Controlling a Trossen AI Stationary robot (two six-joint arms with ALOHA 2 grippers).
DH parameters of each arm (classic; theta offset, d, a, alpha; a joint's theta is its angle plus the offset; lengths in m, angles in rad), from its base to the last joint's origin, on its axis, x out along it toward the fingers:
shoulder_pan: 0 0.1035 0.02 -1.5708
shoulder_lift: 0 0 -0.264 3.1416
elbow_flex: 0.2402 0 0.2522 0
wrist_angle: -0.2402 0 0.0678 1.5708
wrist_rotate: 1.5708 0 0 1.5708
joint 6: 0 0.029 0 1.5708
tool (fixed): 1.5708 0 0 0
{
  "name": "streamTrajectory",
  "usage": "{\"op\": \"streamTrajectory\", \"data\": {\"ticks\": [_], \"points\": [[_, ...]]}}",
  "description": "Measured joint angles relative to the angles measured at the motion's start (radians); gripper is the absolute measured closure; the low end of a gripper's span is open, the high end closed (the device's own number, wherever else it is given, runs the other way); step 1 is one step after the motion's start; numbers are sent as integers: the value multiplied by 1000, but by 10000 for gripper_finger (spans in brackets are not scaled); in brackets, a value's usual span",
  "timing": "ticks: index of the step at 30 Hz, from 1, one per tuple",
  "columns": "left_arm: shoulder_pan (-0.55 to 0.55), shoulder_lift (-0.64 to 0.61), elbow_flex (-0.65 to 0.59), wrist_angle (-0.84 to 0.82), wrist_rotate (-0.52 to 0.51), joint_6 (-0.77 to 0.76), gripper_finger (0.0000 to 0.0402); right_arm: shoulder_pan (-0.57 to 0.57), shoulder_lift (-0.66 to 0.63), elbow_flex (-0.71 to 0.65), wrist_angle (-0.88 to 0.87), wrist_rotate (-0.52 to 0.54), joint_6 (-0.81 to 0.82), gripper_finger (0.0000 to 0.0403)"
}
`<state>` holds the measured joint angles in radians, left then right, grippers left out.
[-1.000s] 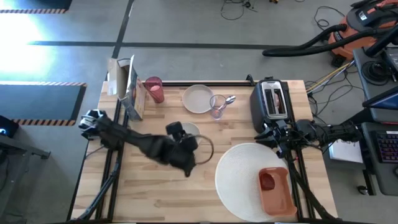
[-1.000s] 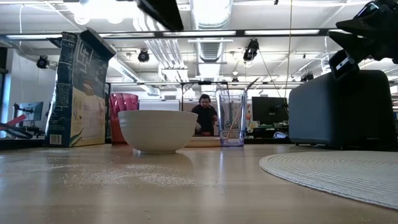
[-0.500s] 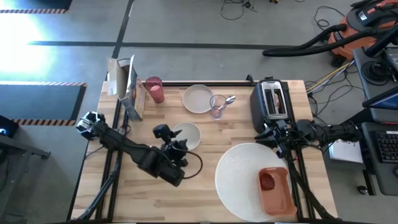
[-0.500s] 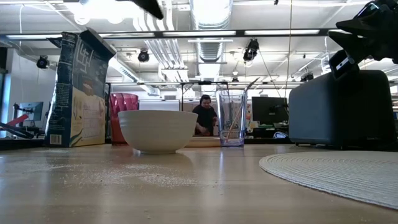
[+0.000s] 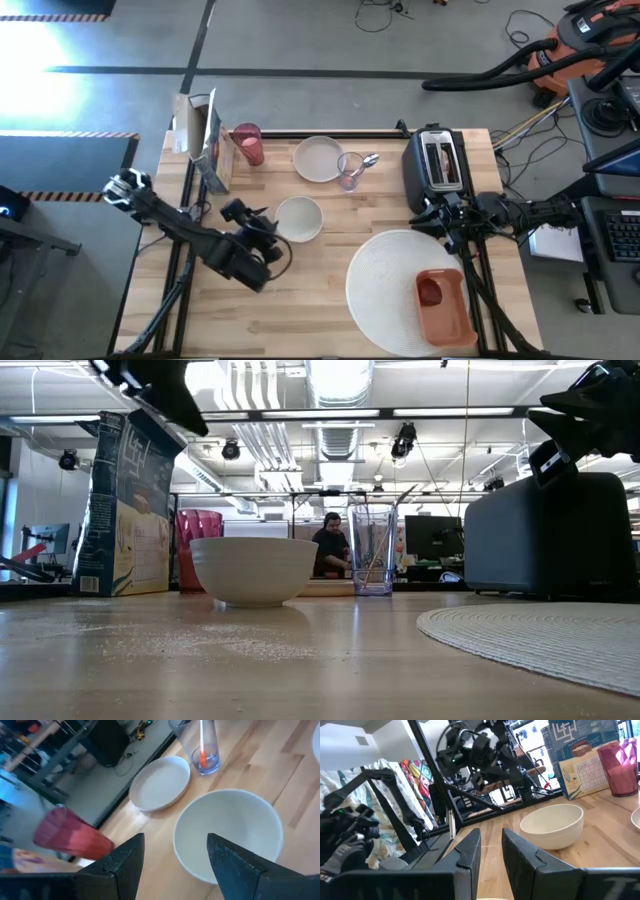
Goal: Arrange a breakfast setting
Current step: Move the tablemat to the center of the table
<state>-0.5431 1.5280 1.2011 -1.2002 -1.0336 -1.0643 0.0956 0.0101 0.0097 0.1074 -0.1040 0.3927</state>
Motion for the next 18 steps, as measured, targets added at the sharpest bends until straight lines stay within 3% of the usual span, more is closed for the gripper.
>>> {"op": "streamTrajectory", "data": {"ticks": [7,15,18], "points": [[1,-233,-262,314,43,115,202,0,0,0,0,0,0,335],[4,-437,-510,964,210,605,202,0,0,0,0,0,0,335],[17,-484,-587,1136,259,733,202,0,0,0,0,0,0,335]]}}
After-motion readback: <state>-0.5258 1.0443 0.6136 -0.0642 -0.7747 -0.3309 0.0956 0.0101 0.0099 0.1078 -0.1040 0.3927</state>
